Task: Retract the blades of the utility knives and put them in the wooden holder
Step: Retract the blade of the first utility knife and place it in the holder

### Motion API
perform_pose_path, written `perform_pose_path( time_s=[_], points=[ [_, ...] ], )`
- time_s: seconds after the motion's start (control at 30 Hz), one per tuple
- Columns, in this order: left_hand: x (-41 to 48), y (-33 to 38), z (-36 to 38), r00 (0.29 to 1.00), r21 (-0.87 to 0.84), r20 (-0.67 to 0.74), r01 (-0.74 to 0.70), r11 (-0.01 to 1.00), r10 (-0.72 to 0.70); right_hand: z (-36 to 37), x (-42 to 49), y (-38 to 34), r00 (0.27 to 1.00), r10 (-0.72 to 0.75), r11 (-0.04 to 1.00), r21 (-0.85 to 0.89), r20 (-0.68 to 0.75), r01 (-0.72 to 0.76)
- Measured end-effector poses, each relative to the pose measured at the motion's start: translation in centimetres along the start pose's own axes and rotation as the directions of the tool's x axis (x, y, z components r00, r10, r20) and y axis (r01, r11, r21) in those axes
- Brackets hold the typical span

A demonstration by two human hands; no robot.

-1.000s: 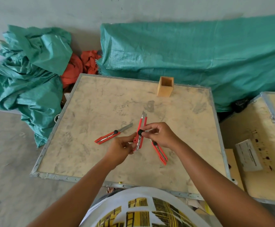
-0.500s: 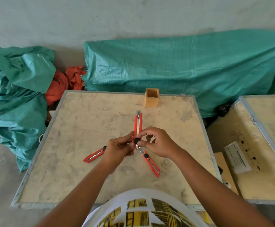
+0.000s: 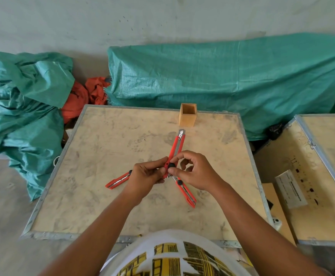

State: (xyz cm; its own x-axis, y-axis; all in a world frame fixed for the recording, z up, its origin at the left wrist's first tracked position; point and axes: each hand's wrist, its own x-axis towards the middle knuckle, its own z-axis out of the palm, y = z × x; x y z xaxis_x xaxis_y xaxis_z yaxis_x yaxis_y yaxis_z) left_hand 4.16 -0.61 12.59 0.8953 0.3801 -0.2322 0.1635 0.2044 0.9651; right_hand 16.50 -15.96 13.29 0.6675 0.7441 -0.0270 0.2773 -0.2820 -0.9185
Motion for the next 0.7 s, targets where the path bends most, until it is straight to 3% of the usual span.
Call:
perform_pose_path(
  time_s=[0.13, 0.3, 0.7],
  points=[
    [-0.6, -0.1, 0.1, 1.0, -0.037, -0.014, 0.011, 0.999, -0.012, -0.2, -0.1, -0.2, 0.998, -0.041, 0.999, -0.026, 0.055, 0.042],
    [-0.6, -0.2, 0.2, 0.999, -0.062, -0.033, 0.008, 0.998, -0.01, 0.2, -0.2, -0.2, 0.999, -0.023, 0.999, -0.036, -0.025, 0.022],
    [3.4, 0.0, 1.5, 1.0, 0.02, -0.023, -0.006, 1.0, 0.007, -2.4, 3.4, 1.1, 0.992, 0.044, 0.99, 0.139, -0.12, -0.027]
  ],
)
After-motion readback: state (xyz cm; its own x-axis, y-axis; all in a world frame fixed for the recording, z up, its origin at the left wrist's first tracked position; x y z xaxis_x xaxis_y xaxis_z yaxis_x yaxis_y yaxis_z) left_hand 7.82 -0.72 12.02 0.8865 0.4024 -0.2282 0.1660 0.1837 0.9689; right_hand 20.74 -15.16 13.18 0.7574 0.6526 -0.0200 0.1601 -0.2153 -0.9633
